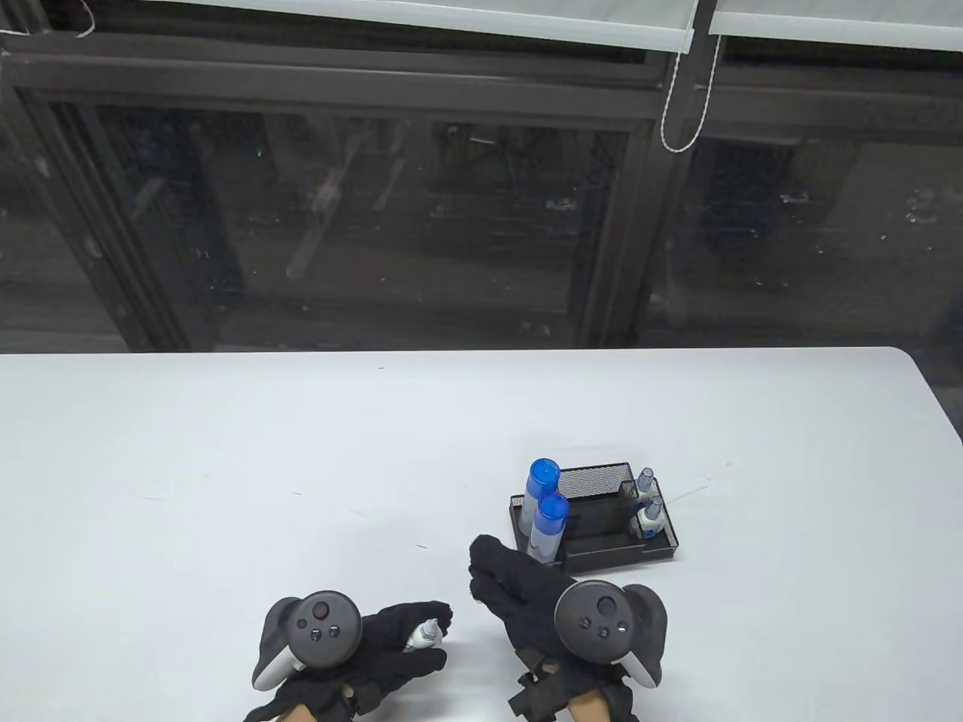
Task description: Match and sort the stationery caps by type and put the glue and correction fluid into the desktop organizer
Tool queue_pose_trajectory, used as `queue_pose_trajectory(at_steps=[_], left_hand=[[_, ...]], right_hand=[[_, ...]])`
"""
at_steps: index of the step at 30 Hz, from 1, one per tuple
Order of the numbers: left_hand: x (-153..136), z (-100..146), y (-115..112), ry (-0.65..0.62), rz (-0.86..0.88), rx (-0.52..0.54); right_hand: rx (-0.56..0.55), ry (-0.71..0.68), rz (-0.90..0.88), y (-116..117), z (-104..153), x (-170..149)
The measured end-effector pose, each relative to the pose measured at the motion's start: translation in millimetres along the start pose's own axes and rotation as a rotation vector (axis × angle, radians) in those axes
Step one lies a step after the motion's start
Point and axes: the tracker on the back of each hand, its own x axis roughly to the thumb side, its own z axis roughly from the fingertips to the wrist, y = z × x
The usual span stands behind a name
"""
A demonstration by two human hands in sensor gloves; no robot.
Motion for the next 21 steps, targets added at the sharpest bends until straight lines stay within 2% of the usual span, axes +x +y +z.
queue_pose_trajectory(at_steps=[6,18,21], left_hand=[[8,-8,-11,0.008,-0.034,-0.023],[19,-6,-16,-0.002,-0.083,-0.010],[18,-5,-16,0.003,-0.078,0.007]], right_hand=[[0.060,-0.034,0.091,18,11,5],[0.136,-0.047,0.201,42,16,11],[0.110,-0.041,0.206,44,17,11]])
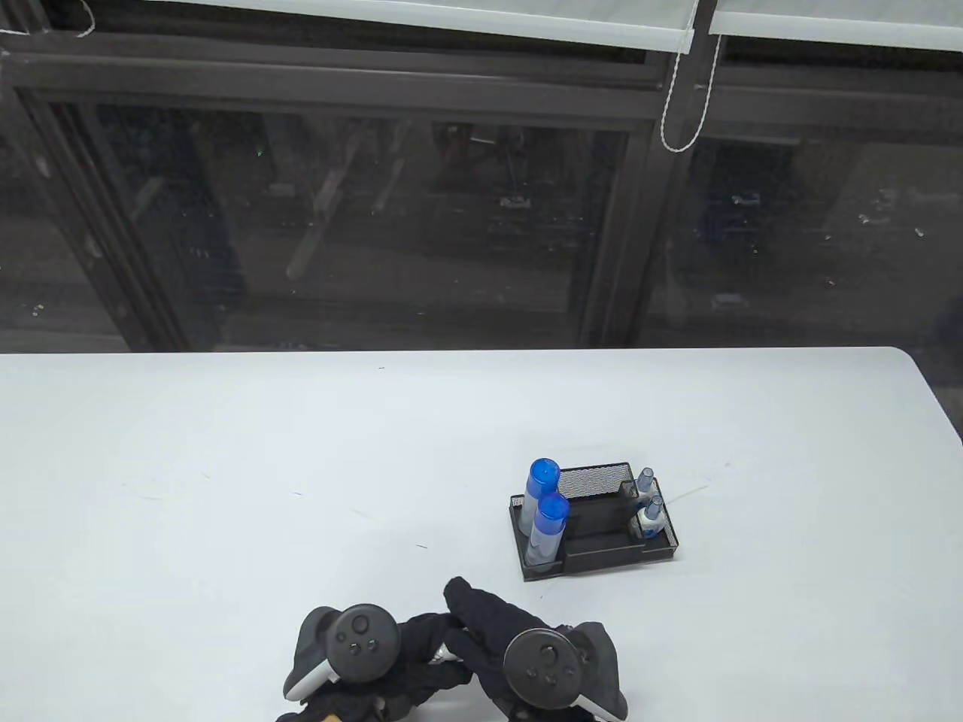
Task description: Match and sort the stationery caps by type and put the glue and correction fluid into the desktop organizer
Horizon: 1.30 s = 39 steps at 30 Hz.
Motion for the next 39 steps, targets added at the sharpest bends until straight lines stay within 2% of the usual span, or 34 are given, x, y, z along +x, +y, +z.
queue_pose_trajectory(at_steps=[9,19,24,29,30,34,39], left_hand=[[-1,2,2,0.012,0.001,0.048],[3,6,5,0.027,-0.118,0.090],[9,8,10,0.001,-0.202,0.190],[14,10,13,-0.016,-0.209,0.246],[15,11,13,-0.014,-0.233,0.250],[12,9,15,-0.007,-0.231,0.214],[10,9,16,-0.011,-0.240,0.209]], right_hand=[[-0.019,0.062,-0.169,-11,5,-11],[-0.012,0.030,-0.044,-11,6,-3],[-0.035,0.019,-0.048,-10,6,2],[-0.077,0.015,-0.065,-10,7,2],[-0.042,0.014,-0.057,-10,6,4],[-0.113,0.025,-0.082,-3,9,1],[-0.083,0.007,-0.018,-2,9,3]])
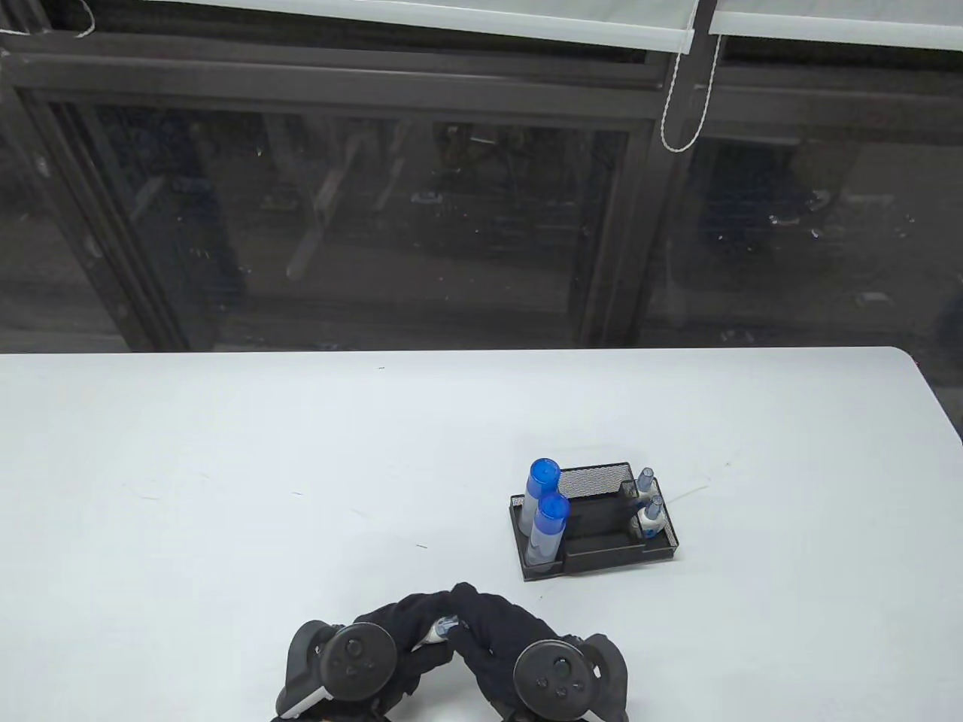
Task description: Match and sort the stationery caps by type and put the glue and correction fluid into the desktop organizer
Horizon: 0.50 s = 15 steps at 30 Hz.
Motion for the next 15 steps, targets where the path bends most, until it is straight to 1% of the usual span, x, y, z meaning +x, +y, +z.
queue_pose_trajectory(at_steps=[1,5,8,10,12,15], left_hand=[[1,0,0,-0.010,-0.013,0.015],[6,3,-1,-0.029,-0.140,0.014],[4,2,-1,-0.019,-0.138,0.004],[-2,0,2,0.006,-0.128,-0.038],[-12,-1,6,0.033,-0.139,-0.008],[-29,0,14,0.113,-0.212,-0.024]], right_hand=[[0.001,-0.005,0.020,0,0,1],[0.024,-0.020,0.074,3,0,5],[0.023,-0.013,0.076,4,0,5],[0.022,-0.004,0.085,2,0,4],[-0.003,0.018,0.098,-3,0,2],[-0.059,0.070,0.078,-22,-2,-6]])
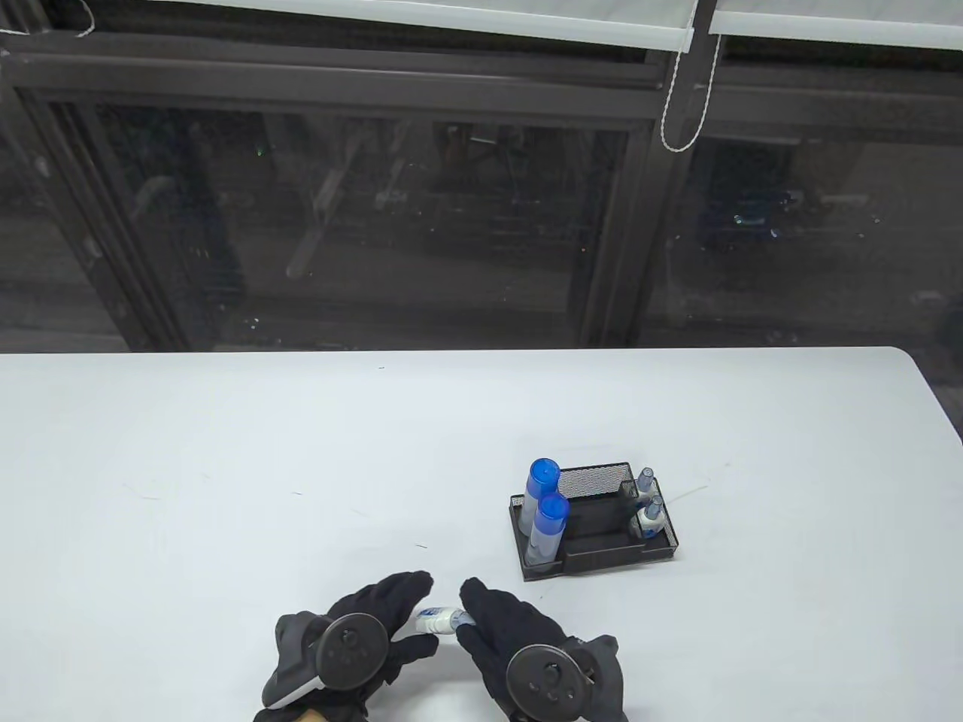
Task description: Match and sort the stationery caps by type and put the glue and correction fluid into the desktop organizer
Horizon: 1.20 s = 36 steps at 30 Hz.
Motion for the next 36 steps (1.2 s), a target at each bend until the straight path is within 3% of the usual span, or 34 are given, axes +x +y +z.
queue_pose_trajectory(at_steps=[9,14,20,25,36], left_hand=[[-20,4,9,0.087,-0.012,0.021],[-21,4,11,0.101,-0.046,0.024],[-17,5,16,0.096,-0.275,0.101],[-19,5,17,0.122,-0.260,0.087],[-19,3,12,0.117,-0.269,0.051]], right_hand=[[-0.199,0.250,-0.027,-84,-11,-59],[-0.300,0.405,0.136,-117,-13,-102],[-0.213,0.538,0.318,-106,-27,-150],[-0.103,0.583,0.337,-82,-42,-175],[-0.032,0.600,0.394,-50,-51,-195]])
